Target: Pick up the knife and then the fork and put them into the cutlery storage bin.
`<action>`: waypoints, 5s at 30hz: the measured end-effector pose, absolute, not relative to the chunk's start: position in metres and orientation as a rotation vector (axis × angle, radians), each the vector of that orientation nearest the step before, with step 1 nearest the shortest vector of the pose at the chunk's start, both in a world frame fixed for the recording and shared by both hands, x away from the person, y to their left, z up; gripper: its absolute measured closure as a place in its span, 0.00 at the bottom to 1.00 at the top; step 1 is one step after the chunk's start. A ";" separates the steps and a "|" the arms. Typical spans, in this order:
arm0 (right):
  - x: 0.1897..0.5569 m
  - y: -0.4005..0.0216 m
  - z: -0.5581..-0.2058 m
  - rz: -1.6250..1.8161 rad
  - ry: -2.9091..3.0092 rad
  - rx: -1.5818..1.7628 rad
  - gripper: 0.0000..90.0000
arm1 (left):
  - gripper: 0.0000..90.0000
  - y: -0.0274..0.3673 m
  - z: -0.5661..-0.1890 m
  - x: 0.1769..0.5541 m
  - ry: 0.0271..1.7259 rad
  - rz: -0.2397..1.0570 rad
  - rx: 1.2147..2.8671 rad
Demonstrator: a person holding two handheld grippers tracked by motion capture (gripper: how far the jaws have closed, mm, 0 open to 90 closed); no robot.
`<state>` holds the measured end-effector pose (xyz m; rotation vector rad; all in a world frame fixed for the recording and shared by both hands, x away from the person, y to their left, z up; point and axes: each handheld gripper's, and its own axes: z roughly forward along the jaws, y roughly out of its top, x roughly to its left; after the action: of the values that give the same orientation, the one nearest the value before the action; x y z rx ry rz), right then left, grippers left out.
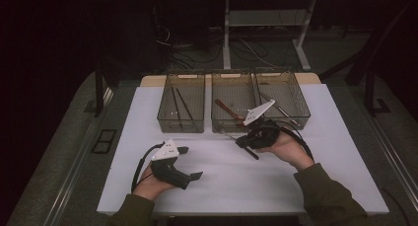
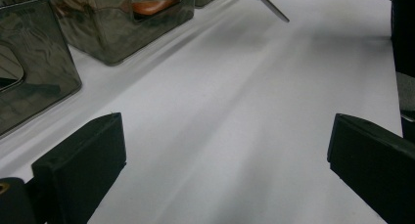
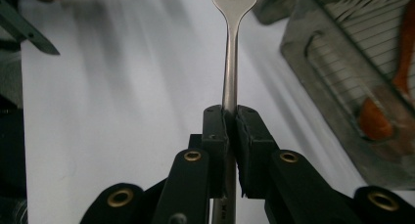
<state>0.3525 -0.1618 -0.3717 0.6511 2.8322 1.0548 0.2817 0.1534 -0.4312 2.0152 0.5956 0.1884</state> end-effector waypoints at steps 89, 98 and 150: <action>0.433 -0.330 -0.382 1.062 2.210 1.366 0.60 | 0.00 0.154 -0.432 0.281 0.597 0.185 2.021; 0.403 -0.328 -0.376 1.182 2.221 1.279 0.47 | 0.00 0.154 -0.432 0.281 0.600 0.183 2.023; 0.276 -0.292 -0.434 1.380 2.293 1.045 0.19 | 0.00 0.158 -0.429 0.278 0.601 0.194 2.015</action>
<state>0.2757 -0.2917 -0.4341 1.0449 2.2935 1.3800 0.2783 0.1575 -0.4289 2.0149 0.6007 0.1940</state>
